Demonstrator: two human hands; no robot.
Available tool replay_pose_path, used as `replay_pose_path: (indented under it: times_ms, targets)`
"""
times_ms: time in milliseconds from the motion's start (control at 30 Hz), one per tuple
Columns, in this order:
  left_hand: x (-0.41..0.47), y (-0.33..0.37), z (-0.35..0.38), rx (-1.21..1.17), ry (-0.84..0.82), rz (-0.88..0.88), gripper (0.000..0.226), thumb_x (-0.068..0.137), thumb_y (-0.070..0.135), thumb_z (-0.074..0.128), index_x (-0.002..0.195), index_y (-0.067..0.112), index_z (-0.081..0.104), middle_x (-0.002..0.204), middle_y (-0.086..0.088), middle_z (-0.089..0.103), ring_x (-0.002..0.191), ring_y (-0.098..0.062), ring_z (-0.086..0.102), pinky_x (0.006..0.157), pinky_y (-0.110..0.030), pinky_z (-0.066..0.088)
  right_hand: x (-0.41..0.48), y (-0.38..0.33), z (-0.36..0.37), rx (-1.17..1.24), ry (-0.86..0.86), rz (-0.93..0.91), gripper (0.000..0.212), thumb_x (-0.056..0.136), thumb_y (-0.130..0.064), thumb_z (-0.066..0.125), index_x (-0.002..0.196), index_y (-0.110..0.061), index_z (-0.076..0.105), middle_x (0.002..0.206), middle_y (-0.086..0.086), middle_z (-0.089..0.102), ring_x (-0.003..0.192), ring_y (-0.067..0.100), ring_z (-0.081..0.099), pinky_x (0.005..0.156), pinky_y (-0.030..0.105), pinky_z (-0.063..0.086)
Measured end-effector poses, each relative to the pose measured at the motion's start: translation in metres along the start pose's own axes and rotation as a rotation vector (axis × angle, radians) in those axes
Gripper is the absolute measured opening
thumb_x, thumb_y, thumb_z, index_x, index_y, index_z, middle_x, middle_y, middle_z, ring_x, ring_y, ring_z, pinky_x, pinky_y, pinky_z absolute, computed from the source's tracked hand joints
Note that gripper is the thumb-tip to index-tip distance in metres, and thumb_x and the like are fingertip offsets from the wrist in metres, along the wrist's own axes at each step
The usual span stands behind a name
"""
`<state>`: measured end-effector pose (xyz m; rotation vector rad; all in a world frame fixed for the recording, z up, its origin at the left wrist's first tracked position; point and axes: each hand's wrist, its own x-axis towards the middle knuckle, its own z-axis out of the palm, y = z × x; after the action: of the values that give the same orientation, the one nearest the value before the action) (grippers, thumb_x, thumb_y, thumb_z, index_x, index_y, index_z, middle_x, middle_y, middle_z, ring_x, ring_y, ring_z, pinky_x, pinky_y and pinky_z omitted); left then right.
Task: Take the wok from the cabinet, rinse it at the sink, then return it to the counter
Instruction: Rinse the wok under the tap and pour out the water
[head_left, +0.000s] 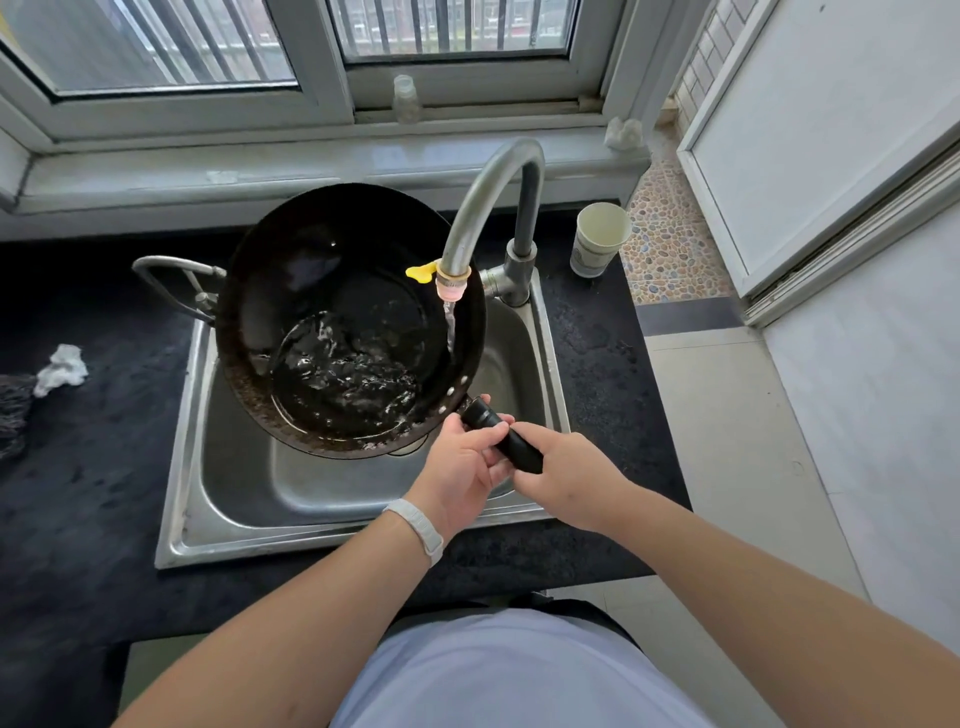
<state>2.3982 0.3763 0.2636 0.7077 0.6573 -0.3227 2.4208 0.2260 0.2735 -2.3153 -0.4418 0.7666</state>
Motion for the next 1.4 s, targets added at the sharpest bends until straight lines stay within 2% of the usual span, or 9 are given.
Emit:
replay_pose_path:
  times_ms: [100, 267, 433, 533, 700, 900, 1033, 1167, 1400]
  targets:
    - [-0.006, 0.001, -0.004, -0.013, -0.006, 0.008, 0.043, 0.097, -0.007, 0.048, 0.131, 0.019, 0.047, 0.095, -0.008, 0.063, 0.080, -0.019, 0.068, 0.059, -0.029, 0.058, -0.002, -0.004, 0.004, 0.086, -0.021, 0.012, 0.045, 0.085, -0.019, 0.060, 0.122, -0.046, 0.058, 0.076, -0.004, 0.068, 0.058, 0.017, 0.059, 0.055, 0.037, 0.052]
    - [-0.018, -0.002, -0.016, -0.028, 0.011, -0.012, 0.043, 0.096, -0.008, 0.051, 0.131, 0.016, 0.047, 0.094, -0.009, 0.062, 0.075, -0.019, 0.070, 0.055, -0.029, 0.057, -0.011, -0.014, 0.012, 0.229, -0.074, 0.055, 0.039, 0.086, -0.014, 0.061, 0.112, -0.043, 0.064, 0.069, -0.007, 0.063, 0.051, 0.011, 0.052, 0.048, 0.032, 0.051]
    - [-0.029, -0.014, -0.030, -0.037, 0.043, -0.051, 0.039, 0.095, -0.008, 0.051, 0.126, 0.014, 0.047, 0.090, -0.010, 0.062, 0.072, -0.021, 0.069, 0.052, -0.031, 0.056, -0.023, -0.019, 0.027, 0.272, -0.126, 0.116, 0.030, 0.086, -0.021, 0.064, 0.112, -0.036, 0.067, 0.069, -0.005, 0.062, 0.050, 0.012, 0.054, 0.046, 0.038, 0.058]
    - [-0.034, -0.021, -0.038, -0.043, 0.051, -0.075, 0.037, 0.094, -0.008, 0.053, 0.123, 0.014, 0.047, 0.089, -0.011, 0.064, 0.074, -0.022, 0.071, 0.055, -0.031, 0.057, -0.030, -0.021, 0.035, 0.290, -0.145, 0.170, 0.035, 0.086, -0.013, 0.060, 0.113, -0.035, 0.067, 0.069, -0.003, 0.062, 0.042, 0.008, 0.053, 0.044, 0.028, 0.052]
    - [-0.044, -0.031, -0.048, -0.006, 0.050, -0.106, 0.030, 0.094, -0.007, 0.054, 0.115, 0.013, 0.047, 0.087, -0.011, 0.064, 0.076, -0.024, 0.070, 0.059, -0.031, 0.059, -0.044, -0.026, 0.048, 0.378, -0.157, 0.266, 0.036, 0.085, -0.010, 0.056, 0.111, -0.031, 0.067, 0.066, 0.003, 0.060, 0.047, 0.021, 0.056, 0.047, 0.036, 0.050]
    - [-0.049, -0.036, -0.058, 0.073, 0.000, -0.165, 0.023, 0.095, -0.005, 0.054, 0.111, 0.011, 0.050, 0.083, -0.009, 0.069, 0.075, -0.023, 0.069, 0.057, -0.030, 0.057, -0.059, -0.036, 0.057, 0.434, -0.149, 0.347, 0.028, 0.087, -0.012, 0.053, 0.107, -0.026, 0.067, 0.062, 0.002, 0.056, 0.042, 0.018, 0.052, 0.049, 0.035, 0.046]
    - [-0.047, -0.039, -0.063, 0.123, -0.046, -0.226, 0.022, 0.094, -0.002, 0.057, 0.112, 0.011, 0.053, 0.092, -0.013, 0.065, 0.078, -0.026, 0.056, 0.059, -0.029, 0.058, -0.068, -0.042, 0.060, 0.453, -0.108, 0.401, 0.025, 0.088, -0.013, 0.054, 0.107, -0.024, 0.066, 0.064, 0.004, 0.058, 0.045, 0.017, 0.054, 0.053, 0.039, 0.050]
    - [-0.044, -0.038, -0.065, 0.162, -0.083, -0.283, 0.018, 0.094, -0.001, 0.055, 0.109, 0.009, 0.052, 0.088, -0.013, 0.062, 0.074, -0.024, 0.047, 0.061, -0.029, 0.055, -0.075, -0.050, 0.064, 0.417, -0.042, 0.429, 0.030, 0.088, -0.016, 0.055, 0.114, -0.027, 0.066, 0.070, 0.004, 0.062, 0.047, 0.018, 0.057, 0.052, 0.040, 0.056]
    - [-0.052, -0.028, -0.059, 0.200, -0.290, -0.347, 0.015, 0.097, -0.005, 0.045, 0.105, 0.005, 0.053, 0.095, -0.015, 0.068, 0.075, -0.024, 0.070, 0.062, -0.030, 0.058, -0.089, -0.065, 0.062, 0.289, 0.042, 0.486, 0.017, 0.087, -0.015, 0.055, 0.098, -0.024, 0.064, 0.064, -0.001, 0.062, 0.040, 0.017, 0.059, 0.041, 0.026, 0.049]
